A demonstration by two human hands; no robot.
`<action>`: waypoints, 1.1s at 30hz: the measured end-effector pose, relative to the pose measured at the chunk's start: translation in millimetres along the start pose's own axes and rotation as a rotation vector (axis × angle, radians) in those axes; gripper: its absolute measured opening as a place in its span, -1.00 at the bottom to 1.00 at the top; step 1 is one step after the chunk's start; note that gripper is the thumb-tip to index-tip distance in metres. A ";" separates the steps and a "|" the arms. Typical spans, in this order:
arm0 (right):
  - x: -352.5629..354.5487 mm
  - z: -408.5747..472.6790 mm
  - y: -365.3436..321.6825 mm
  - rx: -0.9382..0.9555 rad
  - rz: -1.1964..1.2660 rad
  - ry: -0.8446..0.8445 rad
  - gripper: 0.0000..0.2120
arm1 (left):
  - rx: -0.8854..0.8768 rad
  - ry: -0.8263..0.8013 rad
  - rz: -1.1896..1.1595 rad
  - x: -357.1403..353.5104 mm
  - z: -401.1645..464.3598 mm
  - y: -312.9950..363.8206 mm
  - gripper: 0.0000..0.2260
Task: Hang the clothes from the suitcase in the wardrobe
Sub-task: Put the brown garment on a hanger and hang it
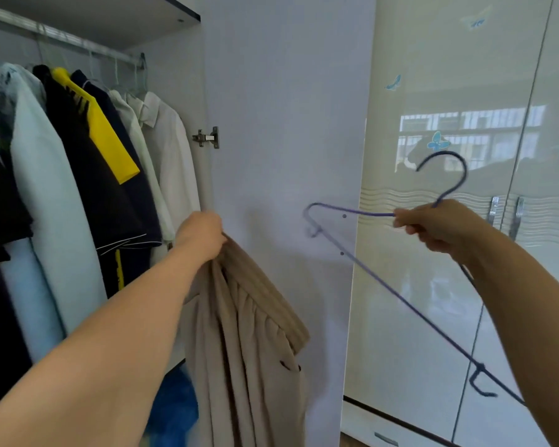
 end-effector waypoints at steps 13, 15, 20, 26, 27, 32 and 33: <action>-127.4 -5.9 -10.4 0.142 0.338 -0.262 -0.89 | -0.502 -0.117 -1.185 74.3 -25.4 64.5 -0.85; -159.4 -16.8 -26.3 0.145 0.446 -0.445 -0.85 | -0.540 -0.159 -1.186 76.1 -30.2 66.4 -0.86; -193.7 -32.1 -32.2 0.032 0.539 -0.705 -0.72 | -0.448 0.003 -1.176 91.4 -26.7 34.9 -0.84; -205.3 -37.1 13.9 -0.040 -0.198 -0.931 -0.79 | -0.160 0.375 -1.045 116.3 -23.1 -24.4 -0.78; -201.1 -36.2 25.5 -0.071 -0.330 -0.923 -0.82 | -0.107 0.430 -1.059 123.4 -22.5 -38.9 -0.78; -160.3 -2.4 41.3 -0.060 -0.453 -0.633 -0.78 | -0.048 0.456 -0.958 136.3 -35.8 -76.3 -0.83; -151.0 4.8 38.8 -0.073 -0.385 -0.546 -0.82 | -0.059 0.402 -0.937 132.6 -41.8 -75.6 -0.86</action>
Point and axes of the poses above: each hand's wrist, its own z-axis towards the middle knuckle, its own x-axis out of the back of the hand, y = z × x, the point moved 7 cm from there along z, towards the middle knuckle, and after that the axes turned 10 degrees about z, right-handed, at the moved point
